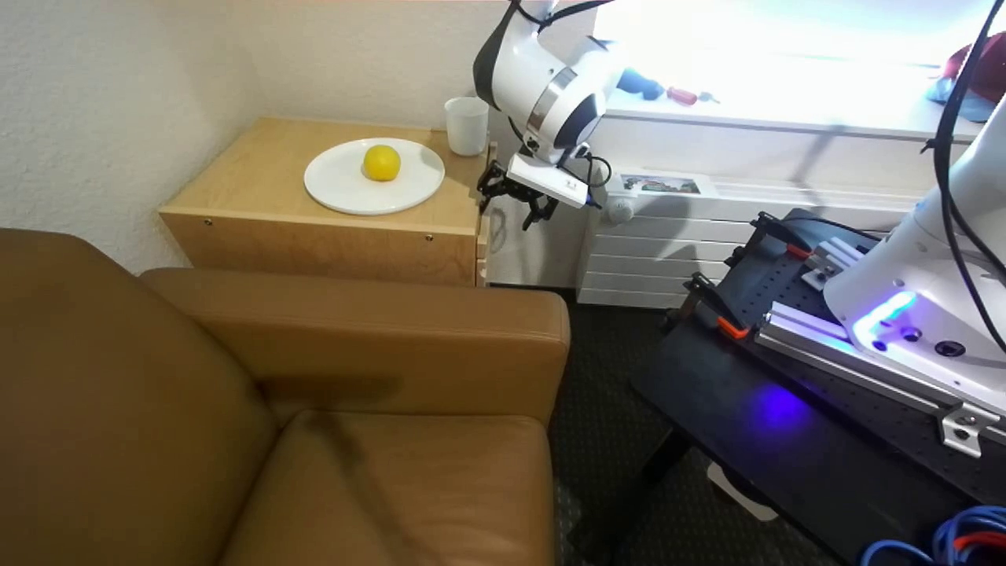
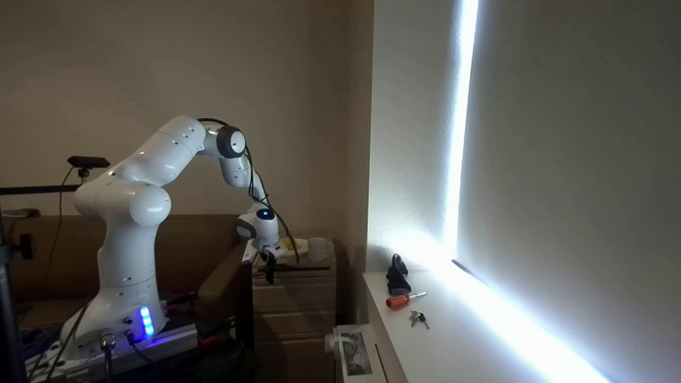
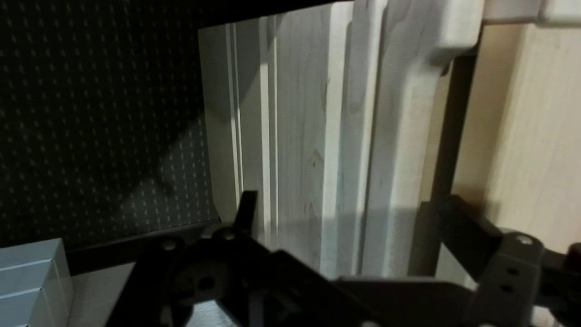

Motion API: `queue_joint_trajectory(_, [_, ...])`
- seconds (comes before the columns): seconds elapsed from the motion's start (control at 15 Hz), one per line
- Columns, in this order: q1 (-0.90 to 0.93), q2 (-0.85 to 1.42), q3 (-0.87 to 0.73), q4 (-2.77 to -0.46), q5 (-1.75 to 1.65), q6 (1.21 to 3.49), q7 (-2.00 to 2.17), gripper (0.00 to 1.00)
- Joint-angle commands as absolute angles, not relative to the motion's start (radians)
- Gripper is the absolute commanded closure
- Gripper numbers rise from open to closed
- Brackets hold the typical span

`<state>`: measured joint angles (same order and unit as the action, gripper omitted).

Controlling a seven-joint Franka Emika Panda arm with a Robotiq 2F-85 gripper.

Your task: Open the top drawer of the cabinet.

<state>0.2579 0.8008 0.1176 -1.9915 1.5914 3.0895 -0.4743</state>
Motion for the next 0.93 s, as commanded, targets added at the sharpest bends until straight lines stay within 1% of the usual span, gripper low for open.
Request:
queue_joint_trajectory(0.0, [0.258,0.802,0.118,-1.991,1.591,3.09,-0.474,0.0])
queue_joint_trajectory(0.47, [0.262,0.864,0.112,-1.975,1.53,3.066,-0.369,0.0])
queue_joint_trajectory(0.87, [0.22,0.833,0.148,-1.954,1.591,2.986,-0.504,0.0])
